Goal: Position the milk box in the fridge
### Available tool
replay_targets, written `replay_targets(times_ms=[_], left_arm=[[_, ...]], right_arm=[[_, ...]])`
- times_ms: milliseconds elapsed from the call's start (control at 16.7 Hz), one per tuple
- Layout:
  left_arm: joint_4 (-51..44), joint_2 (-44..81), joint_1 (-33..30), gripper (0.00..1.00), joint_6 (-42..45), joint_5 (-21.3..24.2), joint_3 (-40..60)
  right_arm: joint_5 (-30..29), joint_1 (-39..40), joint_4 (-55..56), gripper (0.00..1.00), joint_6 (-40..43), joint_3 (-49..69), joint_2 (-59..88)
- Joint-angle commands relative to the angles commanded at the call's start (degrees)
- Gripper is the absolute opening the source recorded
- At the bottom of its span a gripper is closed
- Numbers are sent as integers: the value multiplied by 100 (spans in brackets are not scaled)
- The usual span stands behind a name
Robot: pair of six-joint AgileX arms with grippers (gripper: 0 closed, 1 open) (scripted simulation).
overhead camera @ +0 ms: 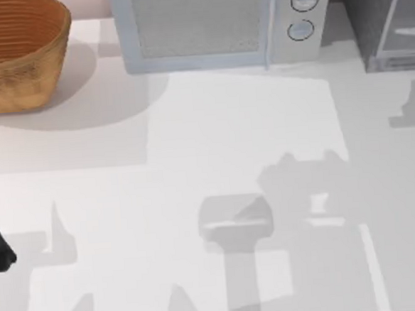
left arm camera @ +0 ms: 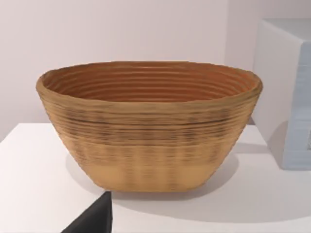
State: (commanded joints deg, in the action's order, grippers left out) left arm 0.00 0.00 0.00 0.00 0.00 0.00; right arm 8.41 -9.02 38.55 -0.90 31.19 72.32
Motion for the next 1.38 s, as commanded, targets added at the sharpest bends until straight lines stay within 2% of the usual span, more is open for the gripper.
replay_targets(times_ms=[780,1020,1380], left_arm=[[0,0,0,100,0,0,0],[0,0,0,100,0,0,0],[0,0,0,100,0,0,0]], right_arm=[[546,-605,2649,0,21,2185,4514],[621,-689,2991,0,13,2458,5170],[626,-665,3003,0,2,2451,5222]])
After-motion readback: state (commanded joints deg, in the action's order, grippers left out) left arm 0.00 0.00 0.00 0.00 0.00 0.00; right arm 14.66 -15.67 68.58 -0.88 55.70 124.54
